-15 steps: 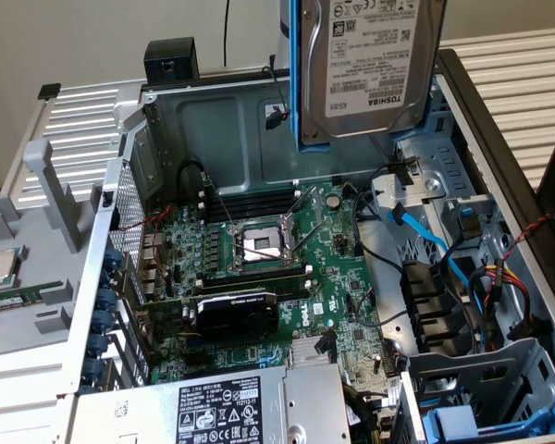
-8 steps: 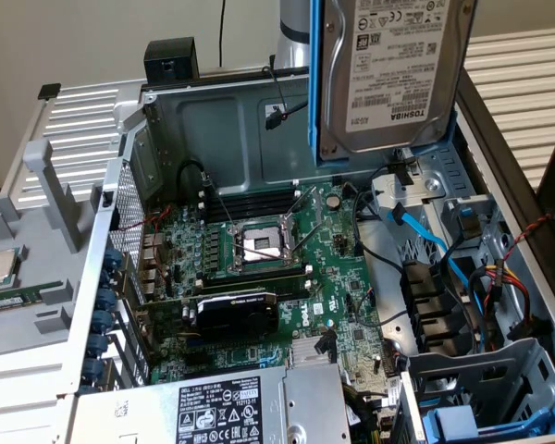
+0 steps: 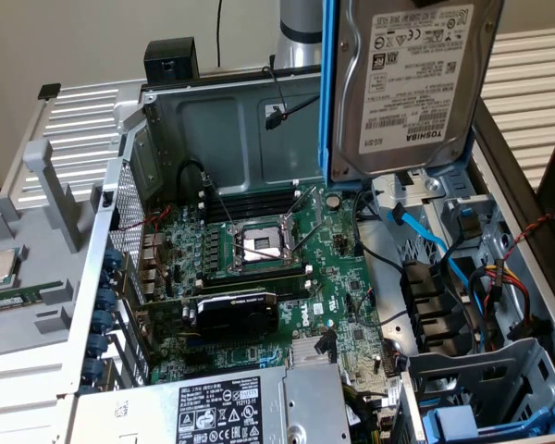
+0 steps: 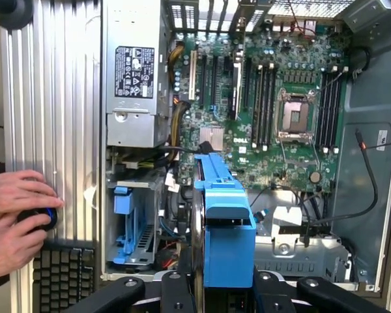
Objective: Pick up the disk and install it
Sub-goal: 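Pick up the disk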
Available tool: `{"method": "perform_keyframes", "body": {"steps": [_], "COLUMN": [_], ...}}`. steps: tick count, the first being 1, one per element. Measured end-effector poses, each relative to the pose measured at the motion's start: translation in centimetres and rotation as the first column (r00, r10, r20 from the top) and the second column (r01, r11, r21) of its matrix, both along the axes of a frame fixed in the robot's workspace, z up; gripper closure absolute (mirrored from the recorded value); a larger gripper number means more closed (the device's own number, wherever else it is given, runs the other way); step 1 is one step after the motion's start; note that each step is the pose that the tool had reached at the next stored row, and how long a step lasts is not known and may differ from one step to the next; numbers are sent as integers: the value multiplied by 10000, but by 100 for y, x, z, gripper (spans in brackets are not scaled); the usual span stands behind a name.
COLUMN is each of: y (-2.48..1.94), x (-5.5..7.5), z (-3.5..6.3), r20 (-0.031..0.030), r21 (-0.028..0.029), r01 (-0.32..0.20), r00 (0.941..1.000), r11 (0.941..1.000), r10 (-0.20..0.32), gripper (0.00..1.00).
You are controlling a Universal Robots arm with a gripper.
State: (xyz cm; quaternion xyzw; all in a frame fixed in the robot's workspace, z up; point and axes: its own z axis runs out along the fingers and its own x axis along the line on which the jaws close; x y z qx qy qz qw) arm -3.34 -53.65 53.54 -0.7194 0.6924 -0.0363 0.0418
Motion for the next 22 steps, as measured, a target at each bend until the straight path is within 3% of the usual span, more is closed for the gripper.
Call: {"method": "perform_keyframes", "body": {"steps": [5, 7, 11, 13, 17, 22], "y": [-94, -111, -117, -123, -197, -317], "x": [31, 48, 84, 98, 131, 194], "z": [6, 9, 9, 9, 9, 8], "r20": [1, 0, 17, 74, 141, 167], "r21": [-5, -37, -255, -330, -335, -334], "r01": [1, 0, 1, 3, 5, 6], "r00": [10000, 10000, 10000, 10000, 9999, 9999], "r11": [10000, 10000, 9997, 9995, 9994, 9994], "r10": [-1, 0, 0, -1, 0, 0], "gripper": [63, 63, 63, 63, 63, 63]}}
